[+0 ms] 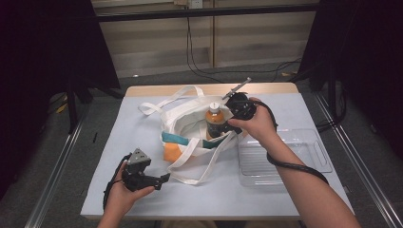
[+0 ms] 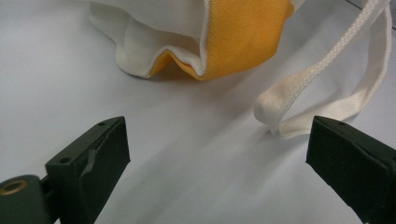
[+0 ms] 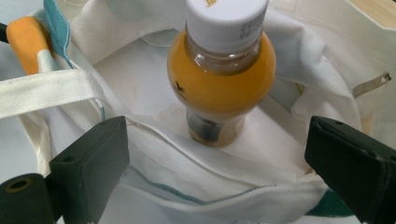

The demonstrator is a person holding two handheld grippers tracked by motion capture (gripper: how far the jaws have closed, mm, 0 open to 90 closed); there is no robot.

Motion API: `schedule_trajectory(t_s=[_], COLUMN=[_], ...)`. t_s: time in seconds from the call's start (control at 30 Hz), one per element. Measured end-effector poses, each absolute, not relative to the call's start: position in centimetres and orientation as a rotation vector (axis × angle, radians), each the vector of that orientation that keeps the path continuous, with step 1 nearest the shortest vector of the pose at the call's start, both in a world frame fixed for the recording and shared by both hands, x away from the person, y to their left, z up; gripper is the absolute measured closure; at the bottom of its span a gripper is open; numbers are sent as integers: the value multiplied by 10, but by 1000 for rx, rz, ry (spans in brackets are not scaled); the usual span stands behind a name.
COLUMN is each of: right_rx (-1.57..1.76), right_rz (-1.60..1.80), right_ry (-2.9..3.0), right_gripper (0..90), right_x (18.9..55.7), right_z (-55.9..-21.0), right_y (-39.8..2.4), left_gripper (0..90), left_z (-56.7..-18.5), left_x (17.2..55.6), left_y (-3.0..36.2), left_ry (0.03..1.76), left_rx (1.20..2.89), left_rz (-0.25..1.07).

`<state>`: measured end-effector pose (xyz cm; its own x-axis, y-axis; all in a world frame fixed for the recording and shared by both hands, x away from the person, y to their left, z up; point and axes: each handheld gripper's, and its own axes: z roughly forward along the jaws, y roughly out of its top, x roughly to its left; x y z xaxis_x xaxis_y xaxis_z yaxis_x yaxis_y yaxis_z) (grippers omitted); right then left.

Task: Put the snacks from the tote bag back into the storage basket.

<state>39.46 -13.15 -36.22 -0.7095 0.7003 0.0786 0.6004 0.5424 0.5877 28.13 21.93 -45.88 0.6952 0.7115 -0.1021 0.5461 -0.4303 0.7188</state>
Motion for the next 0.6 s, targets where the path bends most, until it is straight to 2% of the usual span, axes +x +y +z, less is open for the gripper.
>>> schedule_trajectory(t_s=[0.6], right_rx=[1115], right_rz=[833], right_ry=[2635], right_gripper=[97], right_x=[410], right_z=[-374], right_y=[-119], left_gripper=[58], left_z=[-460], left_x=[281], left_y=[219], left_ry=[969], left_rx=[2137], left_rz=[268])
